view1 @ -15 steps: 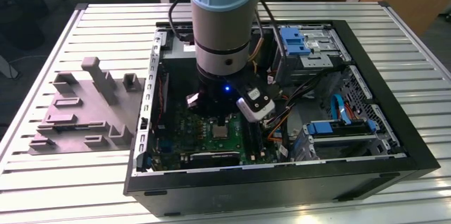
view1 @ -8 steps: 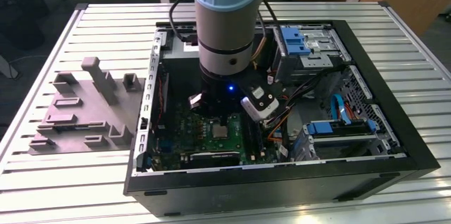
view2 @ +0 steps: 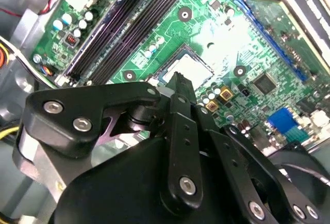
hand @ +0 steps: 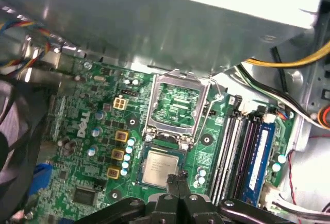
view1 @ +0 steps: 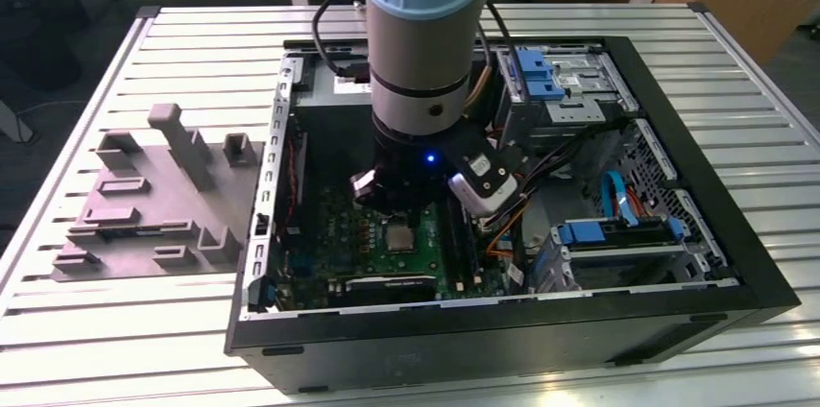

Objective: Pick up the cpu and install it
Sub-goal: 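Close the cpu cover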

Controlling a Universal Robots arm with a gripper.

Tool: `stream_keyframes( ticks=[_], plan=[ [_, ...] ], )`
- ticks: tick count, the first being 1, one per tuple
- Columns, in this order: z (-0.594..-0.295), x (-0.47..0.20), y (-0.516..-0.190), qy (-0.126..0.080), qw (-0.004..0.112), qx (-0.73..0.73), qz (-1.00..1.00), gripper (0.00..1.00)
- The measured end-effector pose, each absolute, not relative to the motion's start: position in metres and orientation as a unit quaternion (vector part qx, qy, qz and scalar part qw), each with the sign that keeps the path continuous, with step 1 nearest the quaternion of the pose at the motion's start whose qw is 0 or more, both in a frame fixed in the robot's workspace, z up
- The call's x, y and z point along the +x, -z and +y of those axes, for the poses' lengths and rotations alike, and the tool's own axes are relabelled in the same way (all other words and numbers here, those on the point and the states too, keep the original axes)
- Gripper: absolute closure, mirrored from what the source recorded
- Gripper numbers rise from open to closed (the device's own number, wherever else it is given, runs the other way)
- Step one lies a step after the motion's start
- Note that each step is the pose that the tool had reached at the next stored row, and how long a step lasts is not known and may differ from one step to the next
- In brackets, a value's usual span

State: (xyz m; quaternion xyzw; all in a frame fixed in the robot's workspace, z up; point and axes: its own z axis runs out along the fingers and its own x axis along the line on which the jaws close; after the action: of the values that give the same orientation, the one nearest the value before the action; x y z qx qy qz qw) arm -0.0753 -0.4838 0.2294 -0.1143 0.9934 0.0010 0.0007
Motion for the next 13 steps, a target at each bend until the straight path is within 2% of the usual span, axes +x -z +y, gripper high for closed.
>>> stream_keyframes(
  ticks=[13],
  plan=[
    [-0.4838,-0.0752,-0.2336,-0.001,0.001,-0.193,0.981,0.89]
  ],
)
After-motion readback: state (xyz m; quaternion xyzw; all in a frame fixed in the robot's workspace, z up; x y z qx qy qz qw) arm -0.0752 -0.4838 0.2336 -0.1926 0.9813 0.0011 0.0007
